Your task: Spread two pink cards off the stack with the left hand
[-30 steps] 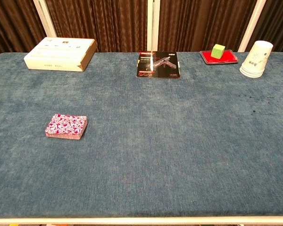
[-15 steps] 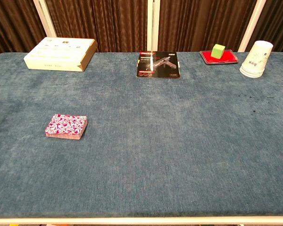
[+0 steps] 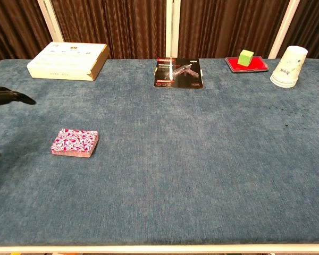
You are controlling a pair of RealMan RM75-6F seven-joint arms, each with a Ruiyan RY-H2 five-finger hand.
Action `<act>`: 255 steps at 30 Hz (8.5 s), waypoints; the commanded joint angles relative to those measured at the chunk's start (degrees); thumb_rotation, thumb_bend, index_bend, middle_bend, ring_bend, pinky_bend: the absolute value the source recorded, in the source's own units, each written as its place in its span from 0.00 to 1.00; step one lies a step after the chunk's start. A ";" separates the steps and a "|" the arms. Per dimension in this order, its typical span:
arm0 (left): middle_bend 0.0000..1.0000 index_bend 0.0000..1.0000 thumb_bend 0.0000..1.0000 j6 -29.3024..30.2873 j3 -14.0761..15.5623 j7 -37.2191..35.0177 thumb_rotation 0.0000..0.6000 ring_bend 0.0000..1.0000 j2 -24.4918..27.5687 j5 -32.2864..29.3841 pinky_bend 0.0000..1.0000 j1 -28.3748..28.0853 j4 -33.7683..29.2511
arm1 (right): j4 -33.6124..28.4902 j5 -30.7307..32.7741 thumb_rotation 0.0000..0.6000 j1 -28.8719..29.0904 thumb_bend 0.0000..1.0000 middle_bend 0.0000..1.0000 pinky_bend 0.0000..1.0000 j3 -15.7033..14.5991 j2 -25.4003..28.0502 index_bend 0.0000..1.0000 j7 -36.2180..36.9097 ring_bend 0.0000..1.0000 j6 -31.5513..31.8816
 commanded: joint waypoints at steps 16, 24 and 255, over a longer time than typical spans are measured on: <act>0.17 0.20 0.19 -5.04 -2.41 3.86 1.00 0.04 -9.34 -6.91 0.17 -6.75 4.08 | 0.68 1.26 1.00 0.67 0.13 0.00 0.00 0.26 0.02 0.00 0.21 0.00 -1.16; 0.17 0.24 0.19 -5.48 -3.14 8.36 1.00 0.04 -11.69 -11.74 0.15 -8.93 5.94 | 0.84 1.82 1.00 0.32 0.13 0.00 0.00 0.54 0.44 0.00 1.25 0.00 -0.59; 0.25 0.26 0.23 3.95 -0.08 19.41 1.00 0.09 -16.44 -30.72 0.09 -15.03 1.88 | 5.86 6.16 1.00 2.01 0.13 0.00 0.00 0.65 -3.02 0.00 4.36 0.00 -5.39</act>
